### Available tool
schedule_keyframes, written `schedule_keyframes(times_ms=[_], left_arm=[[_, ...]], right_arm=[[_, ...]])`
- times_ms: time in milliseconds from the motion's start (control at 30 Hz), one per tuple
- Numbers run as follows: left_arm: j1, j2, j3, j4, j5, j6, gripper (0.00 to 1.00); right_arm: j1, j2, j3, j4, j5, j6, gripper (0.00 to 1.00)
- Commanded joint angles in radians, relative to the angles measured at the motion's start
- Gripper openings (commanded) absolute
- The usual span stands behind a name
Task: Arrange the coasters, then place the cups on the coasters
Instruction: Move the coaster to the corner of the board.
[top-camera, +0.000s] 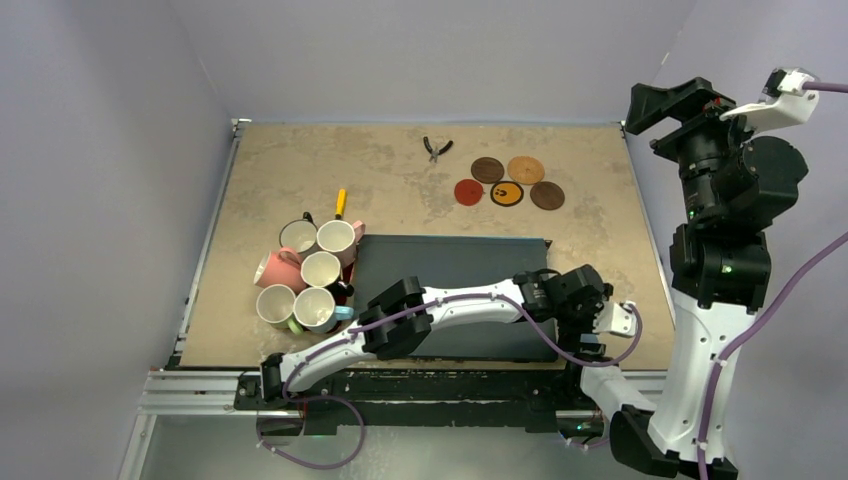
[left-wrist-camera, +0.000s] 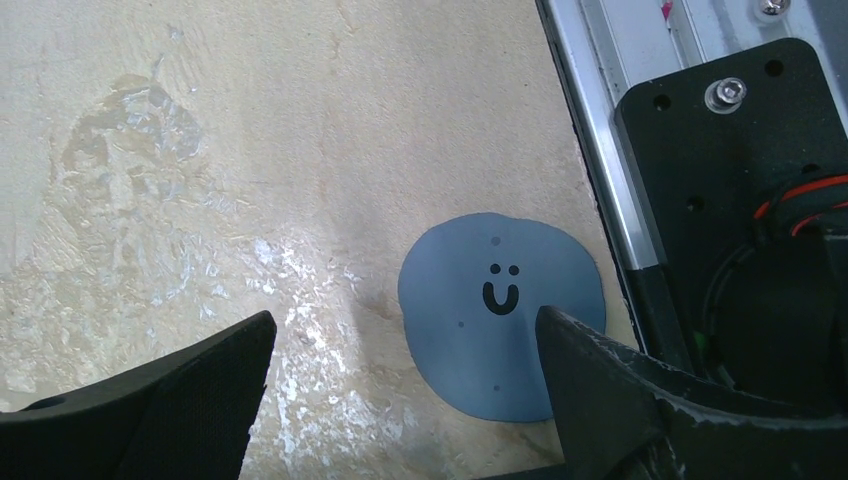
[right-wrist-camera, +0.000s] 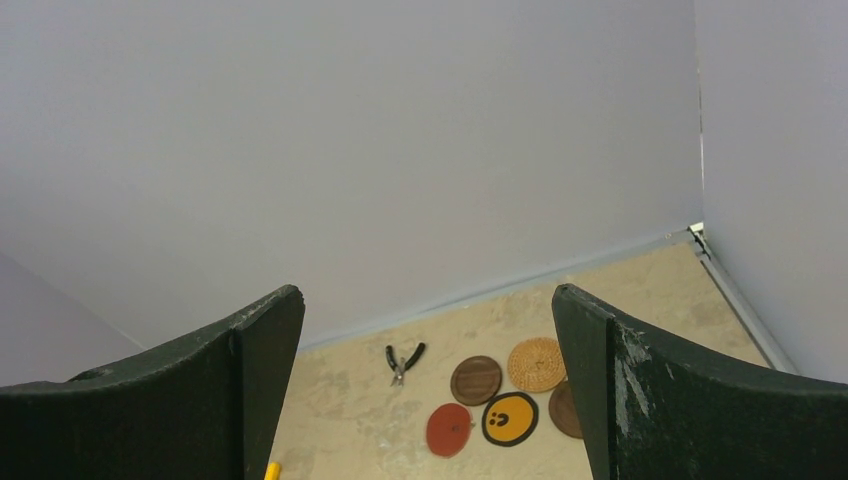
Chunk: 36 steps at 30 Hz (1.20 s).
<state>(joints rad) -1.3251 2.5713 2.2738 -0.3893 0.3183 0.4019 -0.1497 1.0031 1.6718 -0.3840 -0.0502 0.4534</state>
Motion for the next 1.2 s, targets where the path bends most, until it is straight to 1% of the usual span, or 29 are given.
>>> schedule_keyframes(times_ms=[0, 67, 133, 233, 467, 600, 667, 800, 933, 1167], left_arm=[[-0.111, 0.029, -0.058, 0.009, 0.038, -0.028, 0.96], [-0.097, 0.003, -0.101, 0.025, 0.043, -0.041, 0.96], [-0.088, -0.015, -0.125, 0.019, 0.018, -0.033, 0.96], [-0.085, -0.023, -0.125, -0.026, -0.003, 0.006, 0.96], [-0.089, -0.020, -0.109, -0.139, 0.065, 0.057, 0.96], [-0.091, -0.008, -0.034, -0.243, 0.184, 0.050, 0.96], [-0.093, -0.016, -0.023, -0.266, 0.226, 0.044, 0.96], [-0.097, -0.012, -0.019, -0.318, 0.220, 0.059, 0.96], [-0.107, 0.020, -0.034, -0.309, 0.176, 0.059, 0.96], [-0.167, 0.053, -0.074, -0.206, 0.129, 0.043, 0.96]], right_arm=[[0.000, 0.017, 0.030, 0.030, 0.031, -0.009, 0.98], [0.000, 0.017, 0.059, 0.030, 0.062, -0.029, 0.98], [-0.001, 0.015, 0.080, 0.034, 0.096, -0.043, 0.98], [-0.001, 0.015, 0.105, 0.045, 0.105, -0.051, 0.98], [0.000, 0.033, 0.165, 0.037, 0.149, -0.092, 0.98], [0.000, 0.029, 0.152, 0.051, 0.156, -0.098, 0.98], [-0.001, 0.030, 0.149, 0.047, 0.162, -0.100, 0.98], [-0.001, 0.030, 0.148, 0.043, 0.160, -0.101, 0.98], [0.000, 0.026, 0.152, 0.046, 0.159, -0.098, 0.98], [0.000, 0.019, 0.148, 0.043, 0.153, -0.093, 0.98]])
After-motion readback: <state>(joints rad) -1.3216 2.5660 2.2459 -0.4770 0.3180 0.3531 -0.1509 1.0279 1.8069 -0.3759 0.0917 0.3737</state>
